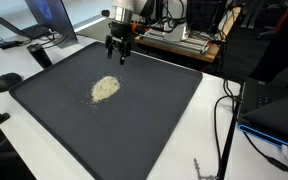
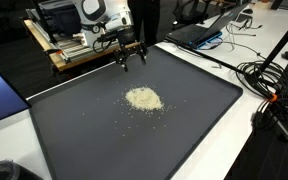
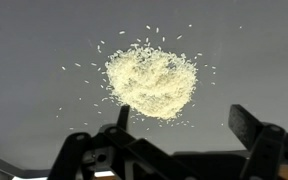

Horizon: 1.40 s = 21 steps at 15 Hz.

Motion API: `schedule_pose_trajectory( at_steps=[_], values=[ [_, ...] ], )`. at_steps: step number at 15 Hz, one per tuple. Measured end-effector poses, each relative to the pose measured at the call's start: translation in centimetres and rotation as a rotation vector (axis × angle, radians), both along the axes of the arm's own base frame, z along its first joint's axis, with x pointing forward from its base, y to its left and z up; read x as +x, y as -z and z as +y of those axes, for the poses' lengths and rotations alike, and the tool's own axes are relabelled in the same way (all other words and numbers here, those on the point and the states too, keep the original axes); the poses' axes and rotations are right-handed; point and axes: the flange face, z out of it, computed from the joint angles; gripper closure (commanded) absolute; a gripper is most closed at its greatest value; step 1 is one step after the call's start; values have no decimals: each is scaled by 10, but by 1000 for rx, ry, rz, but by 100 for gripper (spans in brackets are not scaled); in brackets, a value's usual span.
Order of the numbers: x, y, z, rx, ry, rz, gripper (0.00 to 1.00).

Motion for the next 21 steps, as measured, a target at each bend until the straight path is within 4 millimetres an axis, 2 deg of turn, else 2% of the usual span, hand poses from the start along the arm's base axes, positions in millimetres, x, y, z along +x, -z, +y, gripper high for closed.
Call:
schedule_pose_trajectory(
  at_steps=[4,13,17,21],
  values=[
    [-18,12,-13,41,-20,-6,0],
    [-36,20,-42,88,-28,3,0],
    [-32,19,-54,71,-34,9,0],
    [-13,15,-57,-69,-109,48,0]
  ],
)
